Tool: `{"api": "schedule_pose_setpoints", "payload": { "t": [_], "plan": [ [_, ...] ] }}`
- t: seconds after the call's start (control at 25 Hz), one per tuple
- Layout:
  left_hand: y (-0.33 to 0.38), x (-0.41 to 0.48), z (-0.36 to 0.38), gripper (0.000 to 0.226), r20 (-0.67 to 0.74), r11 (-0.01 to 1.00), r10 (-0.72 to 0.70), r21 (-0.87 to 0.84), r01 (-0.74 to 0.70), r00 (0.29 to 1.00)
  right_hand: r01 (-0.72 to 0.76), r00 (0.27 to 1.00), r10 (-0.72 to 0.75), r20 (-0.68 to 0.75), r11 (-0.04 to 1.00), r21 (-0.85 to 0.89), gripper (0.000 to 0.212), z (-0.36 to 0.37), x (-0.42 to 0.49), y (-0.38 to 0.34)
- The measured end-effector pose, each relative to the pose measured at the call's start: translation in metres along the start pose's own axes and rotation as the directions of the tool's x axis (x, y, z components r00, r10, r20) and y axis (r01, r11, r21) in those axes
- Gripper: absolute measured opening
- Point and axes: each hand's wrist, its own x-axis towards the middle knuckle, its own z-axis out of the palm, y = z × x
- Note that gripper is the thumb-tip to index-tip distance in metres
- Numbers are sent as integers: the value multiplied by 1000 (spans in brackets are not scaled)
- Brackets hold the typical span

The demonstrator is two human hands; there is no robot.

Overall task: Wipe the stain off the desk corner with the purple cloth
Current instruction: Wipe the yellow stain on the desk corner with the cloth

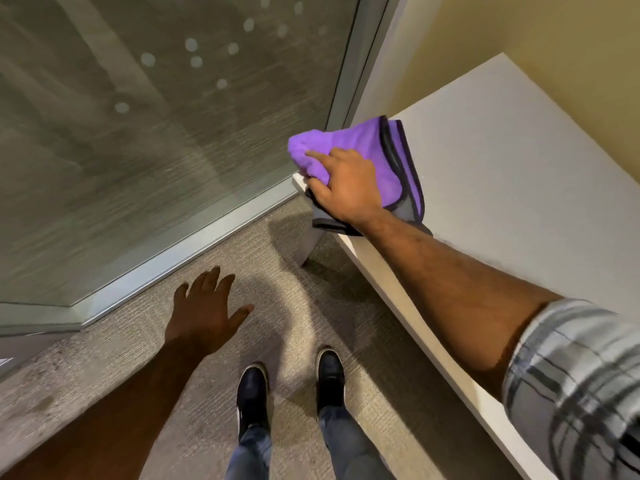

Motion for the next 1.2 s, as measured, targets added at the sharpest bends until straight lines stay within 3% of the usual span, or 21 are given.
{"api": "schedule_pose_setpoints", "payload": {
  "t": [0.16,0.36,0.44,0.52,0.64,0.8,1.04,1.2],
  "plan": [
    [0,0,1,81,15,999,13,39,-13,1000,279,958,-282,56,959,55,57,-7,-43,-10],
    [7,0,-1,79,1,999,35,8,-35,999,304,944,-317,92,943,132,48,-29,-142,15],
    [7,3,-3,80,18,999,32,16,-33,999,190,979,-198,48,972,140,46,-43,-182,37],
    [8,4,-3,80,14,999,43,33,-43,999,-37,999,38,-2,988,149,45,-52,-199,59],
    [2,6,-6,84,-19,999,39,0,-39,999,-316,941,333,-67,931,184,46,-52,-175,73],
    [-3,9,-8,85,-25,999,44,13,-43,999,-444,880,463,-102,881,164,58,-37,-104,75],
    [1,6,-5,86,0,998,54,36,-54,999,-326,941,329,-79,944,40,53,-18,-58,40],
    [7,5,-4,85,6,998,65,14,-65,998,-55,998,54,15,997,53,58,-20,-89,21]
  ]
}}
